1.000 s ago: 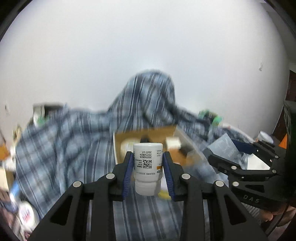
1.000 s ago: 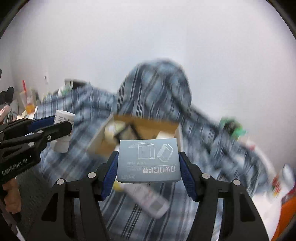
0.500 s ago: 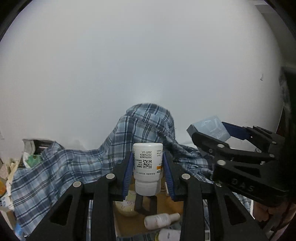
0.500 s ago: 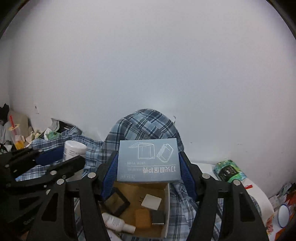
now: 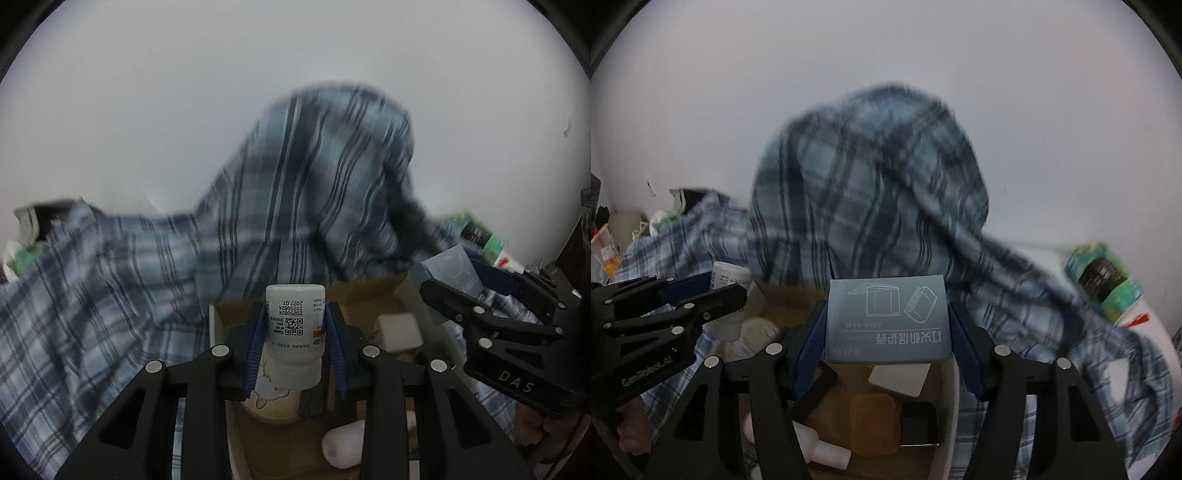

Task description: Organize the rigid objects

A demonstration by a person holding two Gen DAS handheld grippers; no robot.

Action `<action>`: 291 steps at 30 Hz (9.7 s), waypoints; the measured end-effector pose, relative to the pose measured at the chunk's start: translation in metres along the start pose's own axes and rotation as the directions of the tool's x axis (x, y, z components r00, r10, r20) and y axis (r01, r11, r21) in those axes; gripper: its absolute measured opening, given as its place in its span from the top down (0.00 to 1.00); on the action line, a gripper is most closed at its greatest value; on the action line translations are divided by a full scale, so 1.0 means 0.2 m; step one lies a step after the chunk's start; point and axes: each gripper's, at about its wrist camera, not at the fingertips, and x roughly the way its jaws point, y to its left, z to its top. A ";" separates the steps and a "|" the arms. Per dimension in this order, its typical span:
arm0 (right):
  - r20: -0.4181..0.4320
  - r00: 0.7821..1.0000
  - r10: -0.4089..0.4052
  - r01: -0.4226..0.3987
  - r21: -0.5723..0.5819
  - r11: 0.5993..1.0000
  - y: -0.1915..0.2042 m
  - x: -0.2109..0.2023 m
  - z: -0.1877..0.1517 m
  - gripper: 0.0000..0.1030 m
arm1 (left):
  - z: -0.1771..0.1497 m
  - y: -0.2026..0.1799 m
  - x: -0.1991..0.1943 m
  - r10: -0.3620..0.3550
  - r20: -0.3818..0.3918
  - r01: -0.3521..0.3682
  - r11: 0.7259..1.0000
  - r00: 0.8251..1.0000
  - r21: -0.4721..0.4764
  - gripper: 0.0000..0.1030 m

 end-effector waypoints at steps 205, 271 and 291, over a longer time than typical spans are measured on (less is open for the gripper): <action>-0.088 0.995 -0.040 0.047 0.084 0.995 -0.18 -0.41 -0.77 0.62 | -0.67 -0.36 -0.13 -0.106 -0.141 0.123 0.986 0.984 0.117 0.41; -0.044 0.999 -0.005 0.005 0.013 1.000 -0.15 -0.01 -0.19 0.38 | -0.14 -0.24 0.08 0.024 0.039 -0.029 0.993 0.999 0.115 0.31; 0.219 0.974 -0.055 0.050 0.026 0.998 -0.08 -0.70 -0.06 0.36 | -0.07 -0.22 -0.58 0.024 0.322 -0.039 0.998 0.946 0.041 0.15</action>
